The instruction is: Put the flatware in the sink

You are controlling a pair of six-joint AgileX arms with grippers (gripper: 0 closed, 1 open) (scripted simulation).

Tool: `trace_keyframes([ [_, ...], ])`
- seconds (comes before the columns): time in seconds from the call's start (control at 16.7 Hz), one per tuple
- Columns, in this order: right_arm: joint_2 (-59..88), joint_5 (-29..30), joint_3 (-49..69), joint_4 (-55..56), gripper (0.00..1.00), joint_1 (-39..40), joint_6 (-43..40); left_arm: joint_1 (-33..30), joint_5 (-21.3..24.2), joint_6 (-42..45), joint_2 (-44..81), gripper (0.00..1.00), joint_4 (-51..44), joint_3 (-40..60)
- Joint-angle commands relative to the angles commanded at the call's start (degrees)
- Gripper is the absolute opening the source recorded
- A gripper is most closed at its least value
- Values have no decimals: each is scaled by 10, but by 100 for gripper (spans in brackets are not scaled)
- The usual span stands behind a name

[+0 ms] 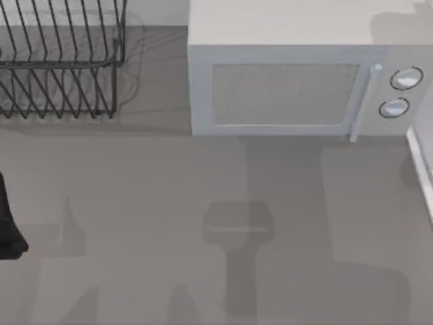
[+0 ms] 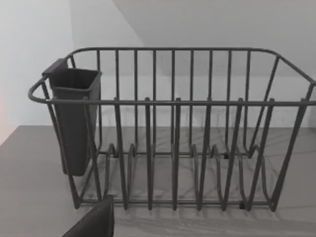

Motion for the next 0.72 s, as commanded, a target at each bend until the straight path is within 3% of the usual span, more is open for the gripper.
trace_keyframes([
  [0.48,0,0,-2,8,0,0,3,0,0,0,0,100,0,0],
  [0.72,-29,0,-92,72,0,4,1,0,0,0,0,100,0,0],
])
